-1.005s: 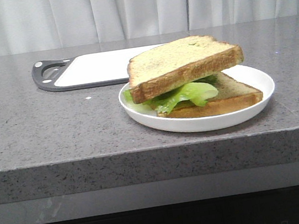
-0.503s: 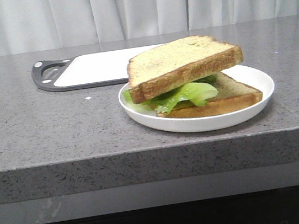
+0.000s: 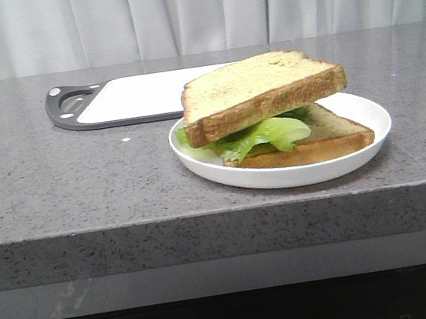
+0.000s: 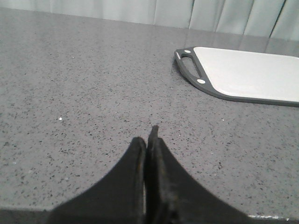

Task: Left arm grabs bread, right arm adds lettuce

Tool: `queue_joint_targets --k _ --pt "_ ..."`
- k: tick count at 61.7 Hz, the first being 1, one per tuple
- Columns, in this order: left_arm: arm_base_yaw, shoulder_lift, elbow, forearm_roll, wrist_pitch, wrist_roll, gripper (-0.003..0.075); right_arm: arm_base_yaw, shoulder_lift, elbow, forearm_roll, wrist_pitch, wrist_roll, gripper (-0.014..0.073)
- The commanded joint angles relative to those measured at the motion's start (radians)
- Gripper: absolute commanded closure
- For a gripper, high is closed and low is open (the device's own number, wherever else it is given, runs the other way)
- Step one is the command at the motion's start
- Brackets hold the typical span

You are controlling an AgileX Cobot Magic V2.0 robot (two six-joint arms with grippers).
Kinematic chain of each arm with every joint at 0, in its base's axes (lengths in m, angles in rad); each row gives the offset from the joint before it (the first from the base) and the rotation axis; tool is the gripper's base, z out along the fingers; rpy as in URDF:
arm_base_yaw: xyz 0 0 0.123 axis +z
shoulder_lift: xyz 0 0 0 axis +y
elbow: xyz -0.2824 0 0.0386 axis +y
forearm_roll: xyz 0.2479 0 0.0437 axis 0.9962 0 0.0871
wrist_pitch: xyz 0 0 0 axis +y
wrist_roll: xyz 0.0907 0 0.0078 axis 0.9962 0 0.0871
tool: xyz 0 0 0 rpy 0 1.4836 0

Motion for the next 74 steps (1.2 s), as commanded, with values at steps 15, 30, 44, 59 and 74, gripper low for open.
queue_joint_targets --k 15,30,44,59,74 --pt "0.039 -0.187 0.140 -0.038 -0.183 -0.005 0.0741 -0.005 0.000 -0.021 -0.006 -0.059 -0.005 0.0712" --pt "0.039 -0.185 0.172 -0.038 -0.257 -0.005 0.0741 -0.005 0.000 -0.021 -0.006 -0.060 -0.005 0.0712" --pt "0.039 -0.182 0.172 -0.029 -0.251 -0.005 0.0741 -0.005 0.000 -0.021 -0.006 -0.060 -0.005 0.0712" --pt "0.039 -0.182 0.172 -0.022 -0.286 0.045 0.0741 -0.005 0.000 -0.021 -0.006 -0.060 -0.005 0.0712" --pt "0.039 -0.182 0.172 -0.025 -0.310 0.078 0.0741 -0.005 0.000 -0.021 -0.006 -0.060 -0.005 0.0712"
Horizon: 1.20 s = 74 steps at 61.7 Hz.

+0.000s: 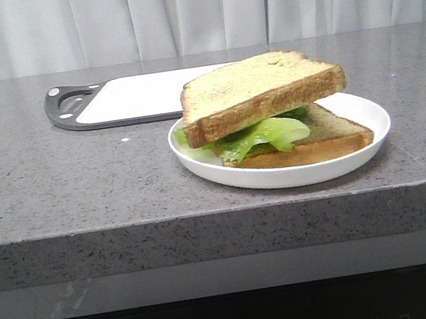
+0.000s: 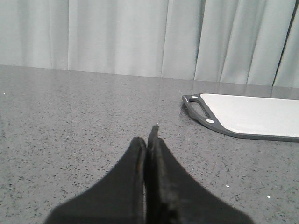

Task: Left arm grabs bread, right arm adds lettuce

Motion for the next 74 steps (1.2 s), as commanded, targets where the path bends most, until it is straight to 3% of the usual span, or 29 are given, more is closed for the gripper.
queue_joint_targets --k 1,53,64,74 --pt "0.001 -0.018 0.007 -0.003 -0.082 0.007 0.0741 -0.005 0.000 -0.021 -0.003 -0.060 -0.005 0.0712" --pt "0.001 -0.018 0.007 -0.003 -0.082 0.007 0.0741 -0.005 -0.008 -0.014 -0.010 -0.074 -0.012 0.0712" --pt "0.001 -0.018 0.007 -0.003 -0.082 0.007 0.0741 -0.042 -0.125 0.174 -0.026 -0.380 -0.017 0.0712" --pt "0.001 -0.018 0.007 -0.003 -0.082 0.007 0.0741 -0.086 -0.309 0.489 -0.022 -0.709 -0.017 0.0712"
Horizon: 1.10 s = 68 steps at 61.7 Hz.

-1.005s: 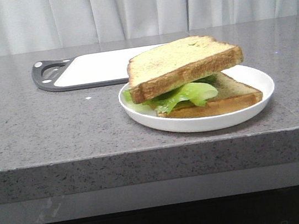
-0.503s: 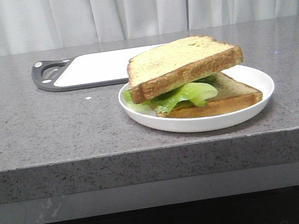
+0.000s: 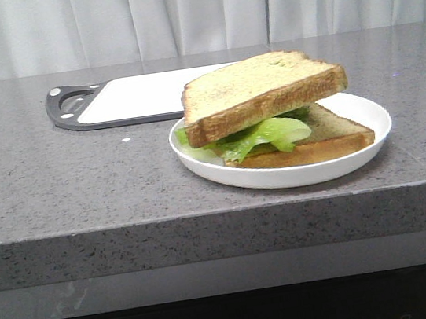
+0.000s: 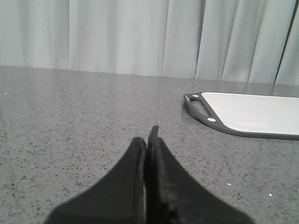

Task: Left arm grabs bread, right arm adds lettuce

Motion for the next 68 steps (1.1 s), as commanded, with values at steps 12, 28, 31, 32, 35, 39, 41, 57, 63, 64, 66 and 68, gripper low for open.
queue_joint_targets --k 12,28,31,32,35,39,41,57,63,64,66,68 --pt "0.001 -0.018 0.007 -0.003 -0.084 0.001 0.0741 -0.047 -0.265 0.359 -0.005 -0.418 -0.011 0.0712" --pt "0.001 -0.018 0.007 -0.003 -0.084 0.001 0.0741 -0.048 -0.372 0.506 -0.002 -0.499 -0.011 0.0712" --pt "0.001 -0.018 0.007 -0.003 -0.084 0.001 0.0741 -0.051 -0.374 0.504 -0.001 -0.487 -0.011 0.0712" --pt "0.001 -0.018 0.007 -0.003 -0.084 0.001 0.0741 -0.053 -0.373 0.504 -0.001 -0.489 -0.011 0.0712" --pt "0.001 -0.018 0.007 -0.003 -0.084 0.001 0.0741 -0.058 -0.373 0.504 -0.001 -0.488 -0.011 0.0712" --pt "0.001 -0.018 0.007 -0.003 -0.084 0.001 0.0741 -0.062 -0.373 0.504 -0.001 -0.488 -0.011 0.0712" --pt "0.001 -0.018 0.007 -0.003 -0.084 0.001 0.0741 -0.065 -0.373 0.504 -0.001 -0.488 -0.011 0.0712" --pt "0.001 -0.018 0.007 -0.003 -0.084 0.001 0.0741 -0.064 -0.373 0.504 -0.001 -0.484 -0.011 0.0712" --pt "0.001 -0.018 0.007 -0.003 -0.084 0.001 0.0741 -0.064 -0.373 0.504 -0.001 -0.484 -0.011 0.0712" --pt "0.001 -0.018 0.007 -0.003 -0.084 0.001 0.0741 -0.064 -0.373 0.504 -0.001 -0.484 -0.011 0.0712" --pt "0.001 -0.018 0.007 -0.003 -0.084 0.001 0.0741 -0.064 -0.373 0.504 -0.001 -0.484 -0.011 0.0712" --pt "0.001 -0.018 0.007 -0.003 -0.084 0.001 0.0741 -0.064 -0.373 0.504 -0.001 -0.484 -0.011 0.0712"
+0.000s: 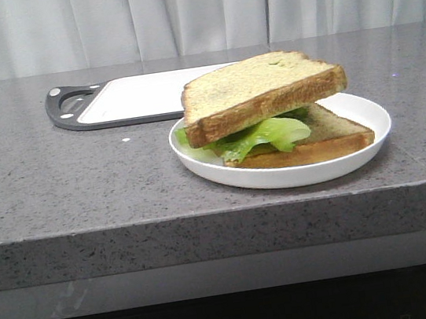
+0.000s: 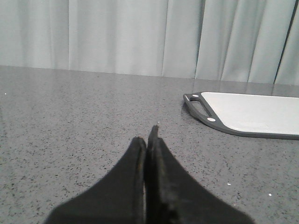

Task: Left arm grabs bread, right arm adds lettuce

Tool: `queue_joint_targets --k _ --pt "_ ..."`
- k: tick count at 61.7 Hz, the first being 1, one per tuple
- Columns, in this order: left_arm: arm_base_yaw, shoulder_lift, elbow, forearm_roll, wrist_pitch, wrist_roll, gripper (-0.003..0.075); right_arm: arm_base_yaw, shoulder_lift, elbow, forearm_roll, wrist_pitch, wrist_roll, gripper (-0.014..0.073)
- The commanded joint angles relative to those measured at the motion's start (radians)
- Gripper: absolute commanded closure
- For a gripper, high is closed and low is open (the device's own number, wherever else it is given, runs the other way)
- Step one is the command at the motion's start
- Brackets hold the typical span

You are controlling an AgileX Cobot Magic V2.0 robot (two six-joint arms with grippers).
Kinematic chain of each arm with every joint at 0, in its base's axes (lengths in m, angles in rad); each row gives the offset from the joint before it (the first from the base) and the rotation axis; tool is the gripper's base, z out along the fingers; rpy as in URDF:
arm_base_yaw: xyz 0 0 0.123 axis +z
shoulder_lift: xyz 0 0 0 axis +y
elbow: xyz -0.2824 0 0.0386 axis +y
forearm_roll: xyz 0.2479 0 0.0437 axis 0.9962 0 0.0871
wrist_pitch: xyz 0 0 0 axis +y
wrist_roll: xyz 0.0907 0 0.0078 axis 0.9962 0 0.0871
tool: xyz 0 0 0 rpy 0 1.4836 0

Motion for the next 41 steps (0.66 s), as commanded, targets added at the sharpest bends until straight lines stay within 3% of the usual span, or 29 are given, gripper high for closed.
queue_joint_targets --k 1,41 --pt "0.001 -0.018 0.007 -0.003 -0.086 0.000 0.0741 -0.008 -0.021 -0.003 -0.001 -0.087 -0.009 0.0712" --pt "0.001 -0.018 0.007 -0.003 -0.086 0.000 0.0741 -0.041 -0.021 -0.003 -0.001 -0.081 -0.009 0.0712"
